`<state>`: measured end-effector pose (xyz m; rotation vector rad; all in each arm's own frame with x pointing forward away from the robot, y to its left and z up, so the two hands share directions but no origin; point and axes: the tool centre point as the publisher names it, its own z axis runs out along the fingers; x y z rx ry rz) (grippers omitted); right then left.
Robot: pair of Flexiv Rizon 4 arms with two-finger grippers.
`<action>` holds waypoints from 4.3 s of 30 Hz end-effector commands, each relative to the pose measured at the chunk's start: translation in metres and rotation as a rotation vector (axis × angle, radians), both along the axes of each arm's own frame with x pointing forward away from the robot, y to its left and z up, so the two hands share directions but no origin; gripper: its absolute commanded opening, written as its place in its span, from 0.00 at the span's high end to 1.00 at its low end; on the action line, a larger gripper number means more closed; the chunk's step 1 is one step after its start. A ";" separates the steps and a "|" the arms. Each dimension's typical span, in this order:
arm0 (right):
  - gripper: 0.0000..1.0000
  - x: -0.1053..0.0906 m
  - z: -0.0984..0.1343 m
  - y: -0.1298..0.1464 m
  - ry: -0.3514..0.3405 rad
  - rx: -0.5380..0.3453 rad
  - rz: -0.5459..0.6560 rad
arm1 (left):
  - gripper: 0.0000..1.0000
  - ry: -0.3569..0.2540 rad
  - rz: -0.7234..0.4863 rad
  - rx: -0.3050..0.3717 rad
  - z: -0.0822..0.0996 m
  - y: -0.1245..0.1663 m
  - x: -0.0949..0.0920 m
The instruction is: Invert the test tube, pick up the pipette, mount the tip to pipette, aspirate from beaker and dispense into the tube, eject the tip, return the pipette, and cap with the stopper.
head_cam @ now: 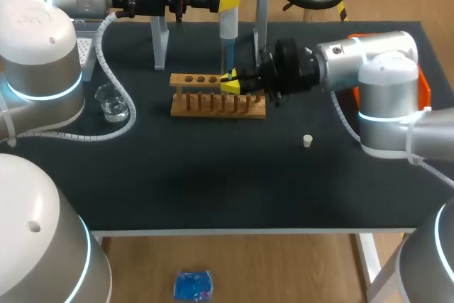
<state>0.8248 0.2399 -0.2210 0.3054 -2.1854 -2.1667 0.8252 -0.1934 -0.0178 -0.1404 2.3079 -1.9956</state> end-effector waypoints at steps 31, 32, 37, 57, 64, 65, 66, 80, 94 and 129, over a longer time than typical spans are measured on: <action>1.00 0.001 0.007 0.006 -0.039 0.064 -0.053 | 1.00 0.001 -0.003 0.003 -0.003 0.000 0.001; 1.00 0.001 0.007 0.006 -0.039 0.063 -0.053 | 1.00 0.001 -0.003 0.003 -0.003 0.000 0.001; 1.00 0.001 0.007 0.005 -0.026 0.061 -0.061 | 1.00 0.001 -0.003 0.003 -0.003 0.000 0.001; 1.00 0.002 0.018 0.006 -0.013 0.069 -0.075 | 1.00 0.001 -0.003 0.003 -0.003 0.000 0.001; 1.00 0.002 0.030 0.005 -0.025 0.070 -0.076 | 1.00 0.001 -0.003 0.003 -0.003 0.000 0.001; 1.00 0.002 0.031 0.004 -0.027 0.071 -0.076 | 1.00 0.001 -0.003 0.003 -0.003 0.000 0.001; 0.73 0.002 0.031 0.004 -0.027 0.069 -0.077 | 1.00 0.001 -0.003 0.003 -0.003 0.000 0.001; 0.00 0.000 0.030 -0.006 -0.050 0.043 -0.083 | 1.00 0.001 -0.003 0.003 -0.003 0.000 0.001; 0.00 -0.007 -0.021 -0.060 -0.033 -0.088 -0.117 | 1.00 0.001 -0.003 0.003 -0.003 0.000 0.001; 0.00 -0.011 -0.031 -0.071 -0.066 -0.143 -0.111 | 1.00 -0.088 0.204 0.048 -0.005 0.141 0.041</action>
